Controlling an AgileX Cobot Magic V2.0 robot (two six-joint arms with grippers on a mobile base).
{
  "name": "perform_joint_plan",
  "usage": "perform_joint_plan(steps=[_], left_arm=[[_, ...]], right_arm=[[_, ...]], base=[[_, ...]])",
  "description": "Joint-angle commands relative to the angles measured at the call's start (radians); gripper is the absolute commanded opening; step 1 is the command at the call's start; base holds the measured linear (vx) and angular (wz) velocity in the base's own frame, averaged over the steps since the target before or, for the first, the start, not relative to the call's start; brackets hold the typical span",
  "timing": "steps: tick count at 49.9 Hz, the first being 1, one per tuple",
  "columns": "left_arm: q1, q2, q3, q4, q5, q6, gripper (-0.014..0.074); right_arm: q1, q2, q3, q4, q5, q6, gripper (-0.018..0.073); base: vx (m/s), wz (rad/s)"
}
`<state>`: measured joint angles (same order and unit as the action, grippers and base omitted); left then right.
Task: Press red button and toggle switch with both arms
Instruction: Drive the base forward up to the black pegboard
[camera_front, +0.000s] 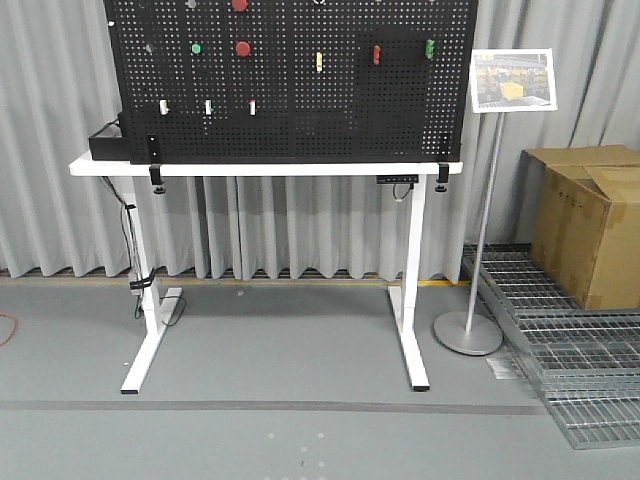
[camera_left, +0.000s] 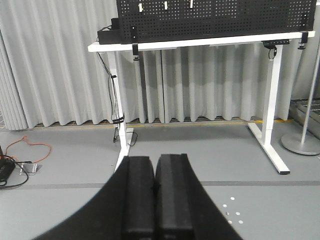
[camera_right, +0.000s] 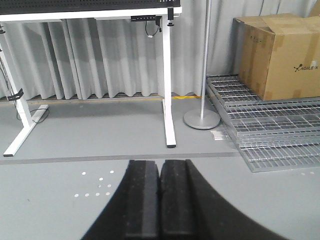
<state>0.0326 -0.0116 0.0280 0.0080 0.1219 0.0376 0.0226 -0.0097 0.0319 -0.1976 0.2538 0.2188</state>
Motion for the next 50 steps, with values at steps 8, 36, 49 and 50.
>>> perform_joint_plan(steps=[8, 36, 49, 50], left_arm=[[0.002, -0.003, 0.028, -0.008, -0.08, -0.004, 0.0002], [0.002, -0.003, 0.028, -0.008, -0.08, -0.004, 0.0002], [0.002, -0.003, 0.028, -0.008, -0.08, -0.004, 0.0002], [0.002, -0.003, 0.028, -0.008, -0.08, -0.004, 0.0002]], right_arm=[[-0.006, 0.006, 0.01, -0.006, -0.082, -0.005, 0.0], [-0.004, 0.006, 0.01, -0.007, -0.079, -0.005, 0.0], [-0.004, 0.006, 0.01, -0.007, -0.079, -0.005, 0.0], [-0.004, 0.006, 0.01, -0.007, -0.079, -0.005, 0.0]], base=[[0.0, -0.01], [0.01, -0.01], [0.14, 0.01], [0.19, 0.11]])
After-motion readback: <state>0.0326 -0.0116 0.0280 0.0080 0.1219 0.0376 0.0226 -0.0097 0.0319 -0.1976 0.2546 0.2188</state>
